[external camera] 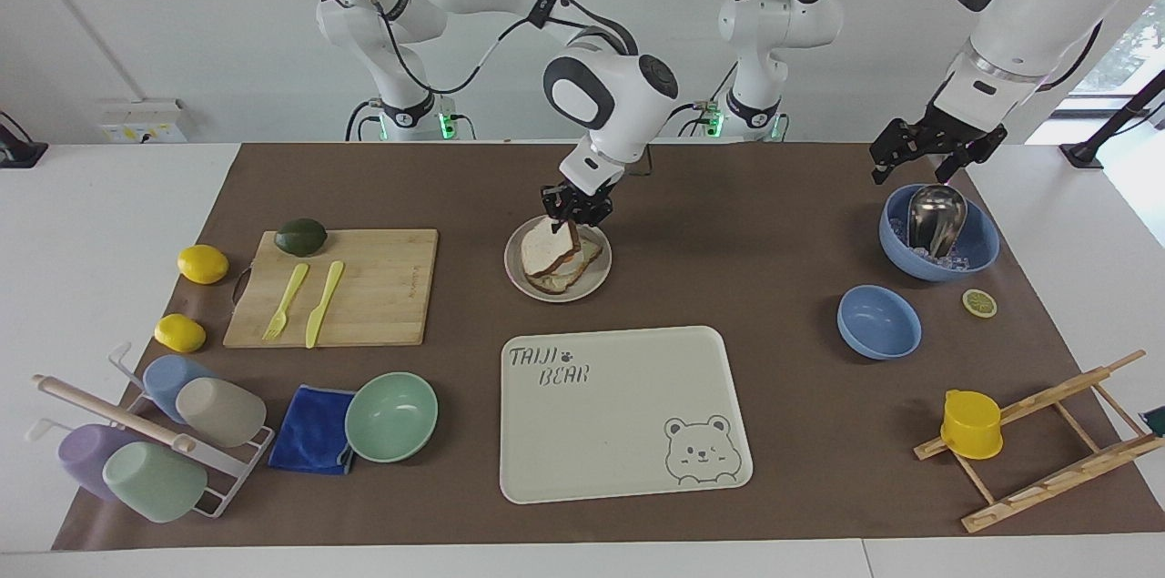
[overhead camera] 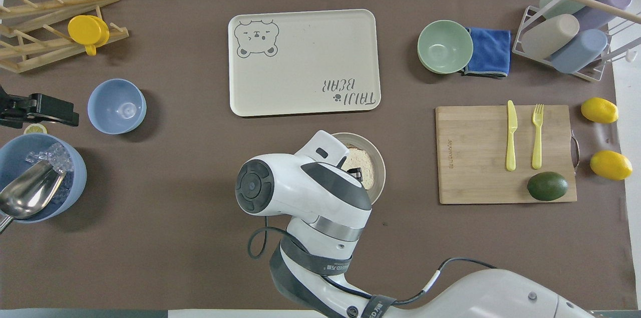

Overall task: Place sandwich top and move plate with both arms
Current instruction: 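Carry the bread slice with the right gripper onto the egg toast, then release the bread and withdraw the right gripper while the left gripper approaches the plate, then grasp the white plate rim with the left gripper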

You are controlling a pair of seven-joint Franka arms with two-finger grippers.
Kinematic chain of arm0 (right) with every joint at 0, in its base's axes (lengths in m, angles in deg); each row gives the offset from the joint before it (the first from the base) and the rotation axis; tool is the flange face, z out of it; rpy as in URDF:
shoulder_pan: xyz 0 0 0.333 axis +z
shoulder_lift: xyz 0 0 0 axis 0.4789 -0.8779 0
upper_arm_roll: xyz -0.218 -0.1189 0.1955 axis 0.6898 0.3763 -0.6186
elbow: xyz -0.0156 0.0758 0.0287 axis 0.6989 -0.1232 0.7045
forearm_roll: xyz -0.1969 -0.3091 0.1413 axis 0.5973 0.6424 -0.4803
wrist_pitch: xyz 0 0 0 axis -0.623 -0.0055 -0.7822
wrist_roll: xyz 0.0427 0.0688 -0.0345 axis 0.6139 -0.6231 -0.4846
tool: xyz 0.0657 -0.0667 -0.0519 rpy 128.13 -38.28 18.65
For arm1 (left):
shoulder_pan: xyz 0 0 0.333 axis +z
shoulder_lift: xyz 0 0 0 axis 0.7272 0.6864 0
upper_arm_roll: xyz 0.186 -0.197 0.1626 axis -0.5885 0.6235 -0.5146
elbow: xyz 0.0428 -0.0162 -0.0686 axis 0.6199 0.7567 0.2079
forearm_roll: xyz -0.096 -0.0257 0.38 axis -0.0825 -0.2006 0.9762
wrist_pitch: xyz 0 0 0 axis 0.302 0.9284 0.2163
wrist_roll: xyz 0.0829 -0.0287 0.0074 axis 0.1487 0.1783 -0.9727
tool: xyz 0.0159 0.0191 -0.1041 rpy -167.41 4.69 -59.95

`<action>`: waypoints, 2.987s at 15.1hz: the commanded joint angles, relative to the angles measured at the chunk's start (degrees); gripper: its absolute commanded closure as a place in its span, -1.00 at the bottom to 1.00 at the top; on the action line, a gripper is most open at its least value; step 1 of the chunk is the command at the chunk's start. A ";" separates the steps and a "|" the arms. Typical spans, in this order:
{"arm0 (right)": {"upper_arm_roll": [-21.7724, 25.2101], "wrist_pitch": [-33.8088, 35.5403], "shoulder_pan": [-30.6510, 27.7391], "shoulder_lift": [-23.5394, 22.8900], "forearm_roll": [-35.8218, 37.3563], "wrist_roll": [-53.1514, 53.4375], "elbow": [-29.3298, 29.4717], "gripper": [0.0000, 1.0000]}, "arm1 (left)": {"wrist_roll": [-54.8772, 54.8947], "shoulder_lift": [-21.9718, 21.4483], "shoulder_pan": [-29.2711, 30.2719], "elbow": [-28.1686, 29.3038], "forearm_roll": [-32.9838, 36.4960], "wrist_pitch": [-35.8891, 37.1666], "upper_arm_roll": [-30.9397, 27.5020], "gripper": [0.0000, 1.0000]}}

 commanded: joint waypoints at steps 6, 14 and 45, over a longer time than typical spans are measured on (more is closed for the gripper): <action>-0.99 -8.23 -1.56 -0.17 -3.73 2.67 -2.30 0.41 | 0.20 -1.65 0.42 1.98 0.98 -0.50 0.11 -1.00; -0.99 -16.58 -2.26 0.01 -3.90 4.08 -4.16 -0.67 | 0.20 -2.61 0.42 4.26 0.98 -1.73 0.11 -1.00; 46.64 13.64 -6.48 19.34 -35.54 -52.00 9.12 -1.00 | -26.52 14.08 -32.19 28.08 -14.83 -48.49 0.72 -1.00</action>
